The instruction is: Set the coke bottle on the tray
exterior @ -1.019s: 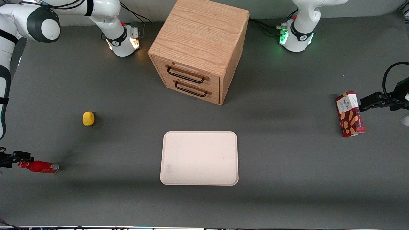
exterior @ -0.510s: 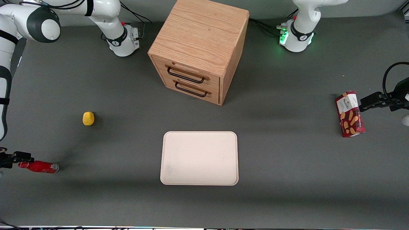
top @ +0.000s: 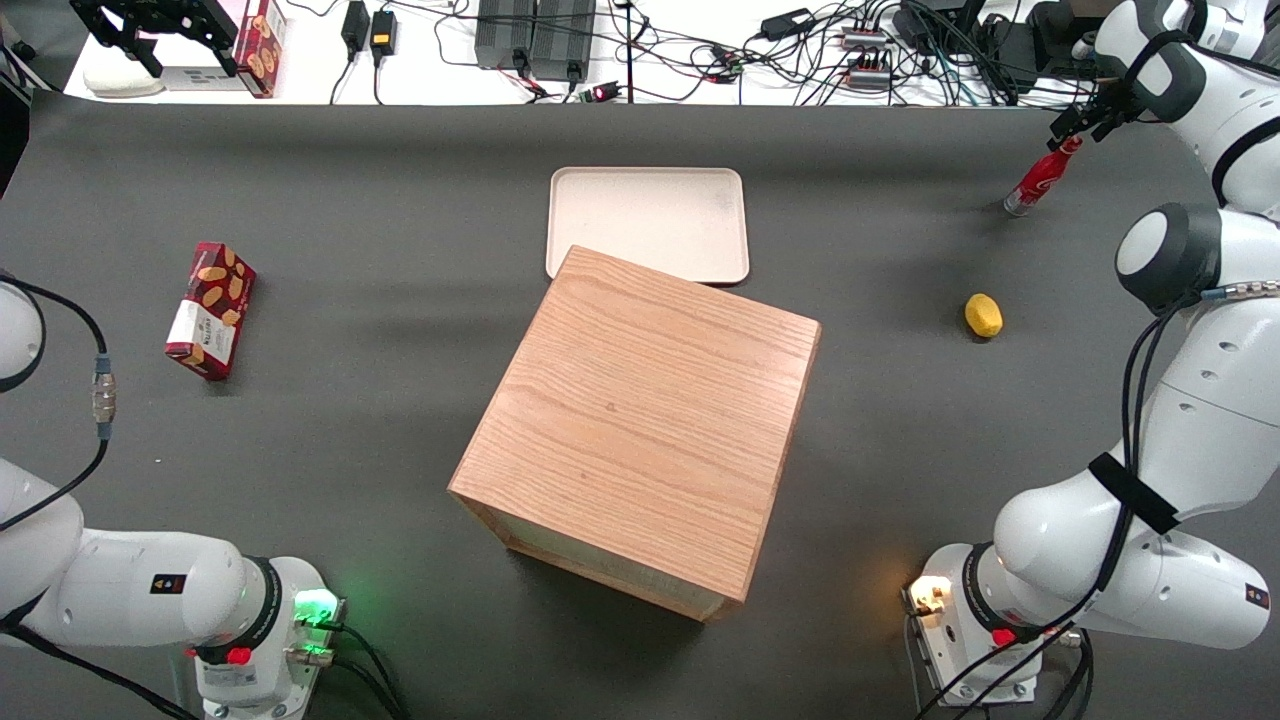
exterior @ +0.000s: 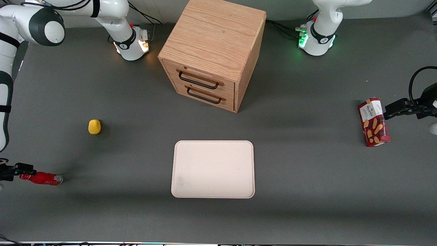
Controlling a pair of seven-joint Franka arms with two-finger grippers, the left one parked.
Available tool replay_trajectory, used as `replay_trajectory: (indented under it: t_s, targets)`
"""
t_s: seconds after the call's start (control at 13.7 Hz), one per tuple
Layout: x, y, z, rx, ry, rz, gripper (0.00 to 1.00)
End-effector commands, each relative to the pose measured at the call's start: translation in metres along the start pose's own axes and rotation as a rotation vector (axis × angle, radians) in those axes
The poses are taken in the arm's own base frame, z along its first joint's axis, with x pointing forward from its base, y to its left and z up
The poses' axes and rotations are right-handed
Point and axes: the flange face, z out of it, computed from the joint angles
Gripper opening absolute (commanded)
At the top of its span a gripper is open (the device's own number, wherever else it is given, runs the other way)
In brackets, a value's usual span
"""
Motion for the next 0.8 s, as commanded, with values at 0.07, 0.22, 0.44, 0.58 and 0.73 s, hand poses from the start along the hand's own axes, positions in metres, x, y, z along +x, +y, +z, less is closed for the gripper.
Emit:
replay_trajectory:
  t_s: [0.07,0.22,0.44,0.58,0.73]
  targets:
    - [0.0005,0.0001,0.0011,-0.031,-0.007,-0.034,0.42]
    - [0.001,-0.0007,0.0011,-0.035,-0.01,-0.037,0.17]
    - [0.0008,-0.0003,0.0011,-0.048,-0.019,-0.042,0.0]
    - [0.0008,-0.0003,0.0011,-0.048,-0.019,-0.041,0.0]
    - [0.0016,-0.0012,-0.0041,-0.051,-0.015,-0.04,0.0]
